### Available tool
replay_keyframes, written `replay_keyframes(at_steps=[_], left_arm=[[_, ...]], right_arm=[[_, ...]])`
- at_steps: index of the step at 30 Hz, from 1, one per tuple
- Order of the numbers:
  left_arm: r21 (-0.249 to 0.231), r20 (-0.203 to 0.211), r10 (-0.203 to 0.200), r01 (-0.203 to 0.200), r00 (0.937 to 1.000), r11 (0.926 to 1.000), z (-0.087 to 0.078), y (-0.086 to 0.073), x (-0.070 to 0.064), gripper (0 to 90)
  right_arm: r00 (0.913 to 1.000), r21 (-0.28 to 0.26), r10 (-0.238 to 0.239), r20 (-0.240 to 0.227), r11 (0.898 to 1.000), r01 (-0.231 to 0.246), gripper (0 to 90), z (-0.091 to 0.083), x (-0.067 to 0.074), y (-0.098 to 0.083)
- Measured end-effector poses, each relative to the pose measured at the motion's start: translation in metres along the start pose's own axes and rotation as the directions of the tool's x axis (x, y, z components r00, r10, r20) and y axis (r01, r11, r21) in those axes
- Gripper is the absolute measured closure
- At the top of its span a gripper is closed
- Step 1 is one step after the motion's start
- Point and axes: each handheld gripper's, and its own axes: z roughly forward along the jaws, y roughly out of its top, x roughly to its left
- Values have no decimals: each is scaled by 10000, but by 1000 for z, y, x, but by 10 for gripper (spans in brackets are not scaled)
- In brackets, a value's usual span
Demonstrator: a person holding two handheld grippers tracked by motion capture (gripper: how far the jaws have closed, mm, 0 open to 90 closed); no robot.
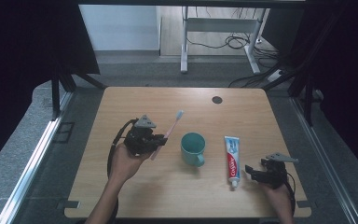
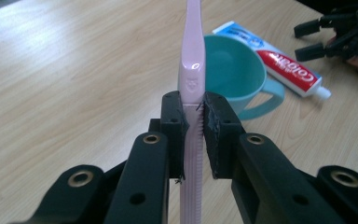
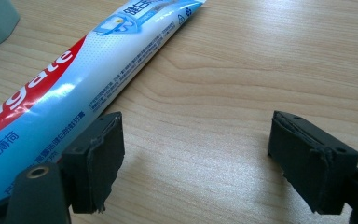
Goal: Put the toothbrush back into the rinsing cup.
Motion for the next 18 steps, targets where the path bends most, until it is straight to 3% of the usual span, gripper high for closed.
replay_keyframes(at_steps=[12,18], left_arm=[[-578,11,260,-259,9997,9980,15,22,-7,789],[-906,116,193,-182,9997,9957,23,31,-10,789]], right_arm=[[10000,-5,-5,-3,10000,5,184,0,0,0],[10000,19,-15,-10,10000,15,183,0,0,0]])
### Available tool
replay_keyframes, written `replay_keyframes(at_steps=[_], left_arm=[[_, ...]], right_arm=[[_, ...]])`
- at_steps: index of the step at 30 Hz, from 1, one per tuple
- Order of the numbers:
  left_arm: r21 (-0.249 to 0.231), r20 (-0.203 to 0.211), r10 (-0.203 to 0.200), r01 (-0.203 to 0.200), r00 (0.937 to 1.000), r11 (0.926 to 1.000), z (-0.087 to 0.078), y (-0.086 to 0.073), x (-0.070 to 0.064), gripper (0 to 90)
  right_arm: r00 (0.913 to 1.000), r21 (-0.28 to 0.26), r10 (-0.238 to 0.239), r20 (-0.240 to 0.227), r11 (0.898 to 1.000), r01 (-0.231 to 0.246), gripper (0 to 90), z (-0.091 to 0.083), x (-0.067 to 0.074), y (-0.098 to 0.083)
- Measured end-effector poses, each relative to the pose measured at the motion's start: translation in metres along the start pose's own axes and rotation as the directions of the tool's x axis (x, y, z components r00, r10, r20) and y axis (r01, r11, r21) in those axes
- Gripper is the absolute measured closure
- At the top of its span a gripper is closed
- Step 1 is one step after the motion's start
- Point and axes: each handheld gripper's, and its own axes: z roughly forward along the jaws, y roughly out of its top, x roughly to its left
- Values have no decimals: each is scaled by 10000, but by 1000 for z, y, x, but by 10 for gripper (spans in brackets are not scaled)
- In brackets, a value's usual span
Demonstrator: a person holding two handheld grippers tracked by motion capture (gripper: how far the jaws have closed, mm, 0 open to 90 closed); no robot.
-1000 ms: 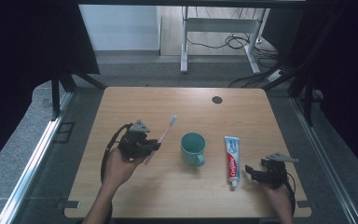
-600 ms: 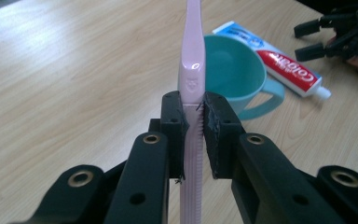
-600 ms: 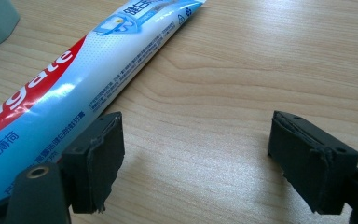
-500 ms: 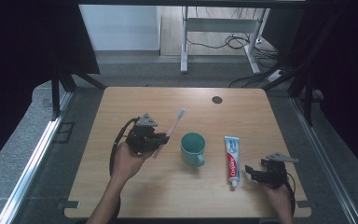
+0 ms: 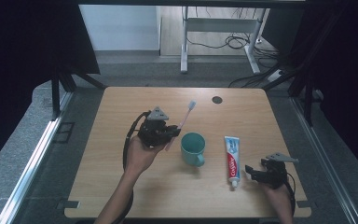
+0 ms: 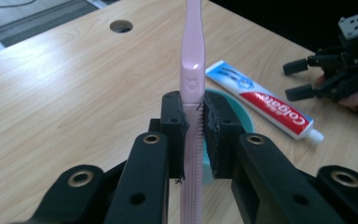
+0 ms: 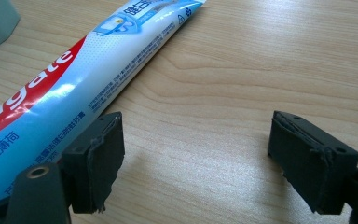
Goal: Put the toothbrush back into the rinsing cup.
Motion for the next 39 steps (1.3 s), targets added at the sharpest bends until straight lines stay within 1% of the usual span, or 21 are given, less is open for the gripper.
replay_keyframes(at_steps=[9,18,22,28,32,35,39], left_arm=[[-240,84,-148,150,9999,9996,17,9,-4,789],[-578,28,-57,59,10000,9983,34,21,-11,789],[-559,6,41,-40,10000,9984,43,23,-14,789],[-558,16,105,-104,9999,9984,55,23,-16,790],[-475,-137,235,-241,9996,9986,63,20,-18,790],[-522,-181,211,-220,9996,9984,66,17,-18,790],[-564,-99,103,-109,9999,9983,71,13,-17,790]], right_arm=[[10000,-4,-8,2,10000,8,183,0,0,0],[10000,6,20,0,10000,-20,183,0,0,0],[10000,-4,-5,-2,10000,5,183,0,0,0],[10000,-28,15,-5,10000,-15,183,0,0,0],[10000,-17,5,-19,10000,-5,183,0,0,0],[10000,-33,13,-22,10000,-13,183,0,0,0],[10000,-13,2,-27,10000,-3,183,0,0,0]])
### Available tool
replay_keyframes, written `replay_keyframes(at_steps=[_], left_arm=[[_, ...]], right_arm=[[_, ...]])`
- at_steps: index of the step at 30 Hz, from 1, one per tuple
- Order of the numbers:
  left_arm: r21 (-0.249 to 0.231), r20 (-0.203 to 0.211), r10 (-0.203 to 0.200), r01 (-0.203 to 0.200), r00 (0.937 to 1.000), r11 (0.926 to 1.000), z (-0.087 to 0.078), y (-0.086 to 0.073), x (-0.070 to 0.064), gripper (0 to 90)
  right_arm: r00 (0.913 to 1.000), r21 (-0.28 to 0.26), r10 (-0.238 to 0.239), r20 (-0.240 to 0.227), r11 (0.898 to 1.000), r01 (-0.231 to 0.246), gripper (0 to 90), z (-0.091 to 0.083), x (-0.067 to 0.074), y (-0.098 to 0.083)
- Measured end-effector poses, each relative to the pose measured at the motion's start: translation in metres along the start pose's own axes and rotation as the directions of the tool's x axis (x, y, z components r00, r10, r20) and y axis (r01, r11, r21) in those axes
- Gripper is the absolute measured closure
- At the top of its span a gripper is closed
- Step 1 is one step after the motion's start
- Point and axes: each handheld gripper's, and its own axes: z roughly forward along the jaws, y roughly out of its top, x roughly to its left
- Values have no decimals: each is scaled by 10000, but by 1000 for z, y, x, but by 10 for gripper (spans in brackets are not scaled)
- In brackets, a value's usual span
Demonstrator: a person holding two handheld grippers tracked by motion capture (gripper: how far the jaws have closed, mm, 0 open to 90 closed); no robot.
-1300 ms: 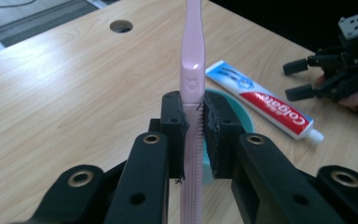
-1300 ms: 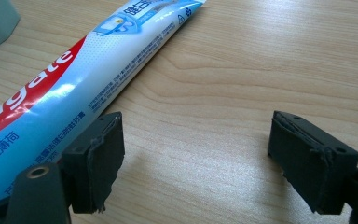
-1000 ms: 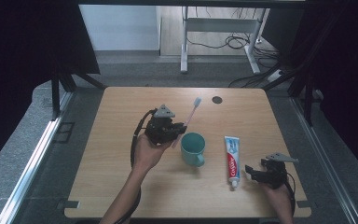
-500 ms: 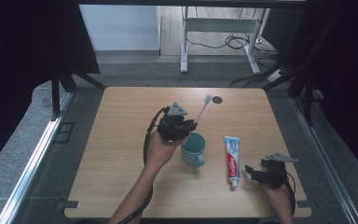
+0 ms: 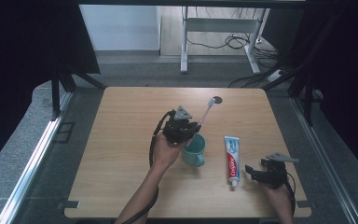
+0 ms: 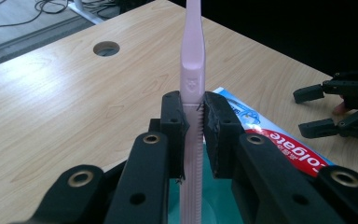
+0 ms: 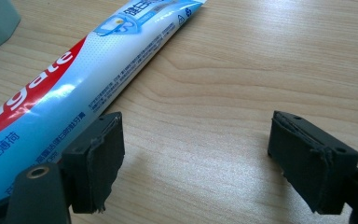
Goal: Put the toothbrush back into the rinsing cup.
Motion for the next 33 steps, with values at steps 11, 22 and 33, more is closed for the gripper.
replay_keyframes(at_steps=[11,22,33], left_arm=[[258,17,9,-10,10000,9997,15,-16,-5,790],[751,63,-133,128,9999,9971,22,-30,-6,789],[1478,-32,23,-18,10000,9890,29,-34,-9,788]], right_arm=[[10000,-7,36,-17,10000,-36,183,0,0,0],[10000,-25,32,-8,10000,-32,183,0,0,0],[10000,9,46,-1,10000,-46,184,0,1,0]])
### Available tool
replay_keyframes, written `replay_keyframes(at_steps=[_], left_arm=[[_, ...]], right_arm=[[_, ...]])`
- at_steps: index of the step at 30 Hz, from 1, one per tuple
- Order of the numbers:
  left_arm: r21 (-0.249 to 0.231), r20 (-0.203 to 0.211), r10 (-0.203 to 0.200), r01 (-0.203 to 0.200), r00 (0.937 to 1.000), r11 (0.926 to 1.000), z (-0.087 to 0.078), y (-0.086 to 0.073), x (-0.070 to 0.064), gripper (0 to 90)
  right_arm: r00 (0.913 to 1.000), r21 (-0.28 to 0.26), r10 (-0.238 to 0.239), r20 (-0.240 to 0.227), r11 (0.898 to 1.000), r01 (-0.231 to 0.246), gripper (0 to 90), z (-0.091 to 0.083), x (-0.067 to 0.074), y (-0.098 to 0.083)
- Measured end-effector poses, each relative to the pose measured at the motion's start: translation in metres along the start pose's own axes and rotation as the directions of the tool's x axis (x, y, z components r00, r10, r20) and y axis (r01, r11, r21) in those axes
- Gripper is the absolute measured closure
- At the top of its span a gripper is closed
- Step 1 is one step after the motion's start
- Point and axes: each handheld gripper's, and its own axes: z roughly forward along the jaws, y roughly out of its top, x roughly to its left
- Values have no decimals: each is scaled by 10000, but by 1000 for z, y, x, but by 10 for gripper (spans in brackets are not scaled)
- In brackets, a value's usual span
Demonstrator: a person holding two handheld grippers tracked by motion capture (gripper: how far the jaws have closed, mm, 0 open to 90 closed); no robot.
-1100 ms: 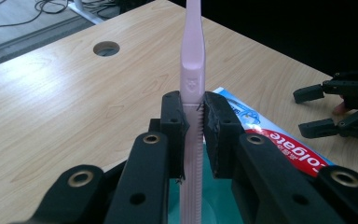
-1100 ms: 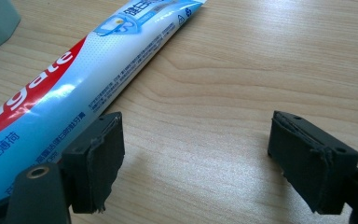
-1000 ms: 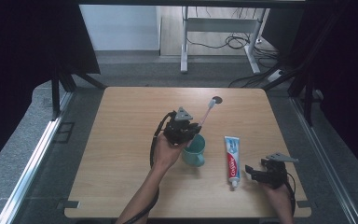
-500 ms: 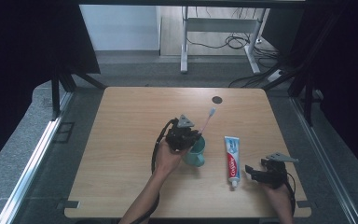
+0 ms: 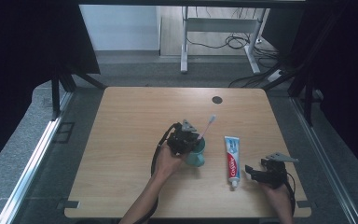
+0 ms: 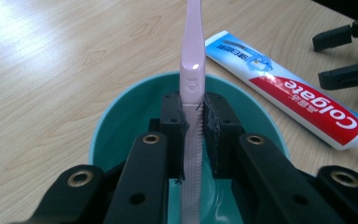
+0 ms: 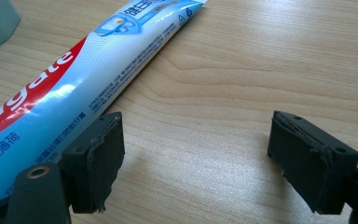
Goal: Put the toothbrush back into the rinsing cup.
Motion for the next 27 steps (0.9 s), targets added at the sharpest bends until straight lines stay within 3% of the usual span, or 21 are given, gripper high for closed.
replay_keyframes(at_steps=[6,17,19,27], left_arm=[[350,-18,179,-178,9998,9992,3,-1,-2,788],[670,-226,117,-102,9997,9977,5,-4,-4,781],[803,-306,307,-281,9991,9964,5,-4,-4,778],[533,-246,231,-217,9994,9983,0,-2,-3,744]], right_arm=[[10000,7,-46,0,10000,46,184,0,0,0],[10000,-5,-37,-1,10000,37,183,0,0,0],[10000,-15,-31,13,10000,31,183,0,0,0],[10000,-13,-30,-13,10000,30,184,0,-1,0]])
